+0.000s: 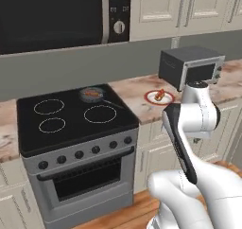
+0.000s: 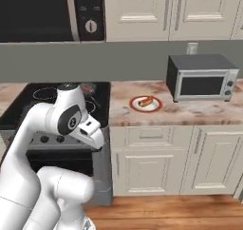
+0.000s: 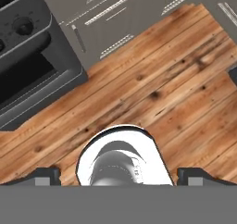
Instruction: Place the cold items (mango and tomato) from the fridge in one tupperware on the dining counter. Place the warm items (kebab skewer and hot dog) in the stove area in another tupperware.
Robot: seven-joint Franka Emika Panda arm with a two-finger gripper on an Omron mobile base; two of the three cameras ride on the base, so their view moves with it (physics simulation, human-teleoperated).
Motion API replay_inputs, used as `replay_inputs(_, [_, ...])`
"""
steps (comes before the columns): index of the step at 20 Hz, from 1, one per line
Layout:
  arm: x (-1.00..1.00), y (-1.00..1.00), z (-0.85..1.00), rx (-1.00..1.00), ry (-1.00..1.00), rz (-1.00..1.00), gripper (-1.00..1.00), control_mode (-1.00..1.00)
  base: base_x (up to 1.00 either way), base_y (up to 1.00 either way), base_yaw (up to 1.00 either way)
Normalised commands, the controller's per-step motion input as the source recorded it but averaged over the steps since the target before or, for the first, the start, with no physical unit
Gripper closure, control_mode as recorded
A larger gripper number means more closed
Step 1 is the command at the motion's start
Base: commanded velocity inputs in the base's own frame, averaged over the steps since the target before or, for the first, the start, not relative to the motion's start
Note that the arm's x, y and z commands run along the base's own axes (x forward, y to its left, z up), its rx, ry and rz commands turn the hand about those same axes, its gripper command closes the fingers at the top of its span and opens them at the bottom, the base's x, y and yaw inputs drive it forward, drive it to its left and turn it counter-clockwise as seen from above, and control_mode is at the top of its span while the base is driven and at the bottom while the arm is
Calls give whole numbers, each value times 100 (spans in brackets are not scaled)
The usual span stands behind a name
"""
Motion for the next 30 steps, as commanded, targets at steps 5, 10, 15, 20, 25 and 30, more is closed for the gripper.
replay_inputs(5, [0,0,0,0,0,0,-100,100,100,-82,-19])
replay_inputs(10, [0,0,0,0,0,0,-100,100,90,-31,-6])
replay_inputs(15, [0,0,0,0,0,0,-100,100,67,0,0])
replay_inputs(20, [16,0,0,0,0,2,-100,-100,27,0,0])
replay_inputs(25, [99,10,0,-1,1,10,-100,-100,0,0,0])
replay_inputs(30, [100,11,-20,0,0,6,-100,-100,0,0,0])
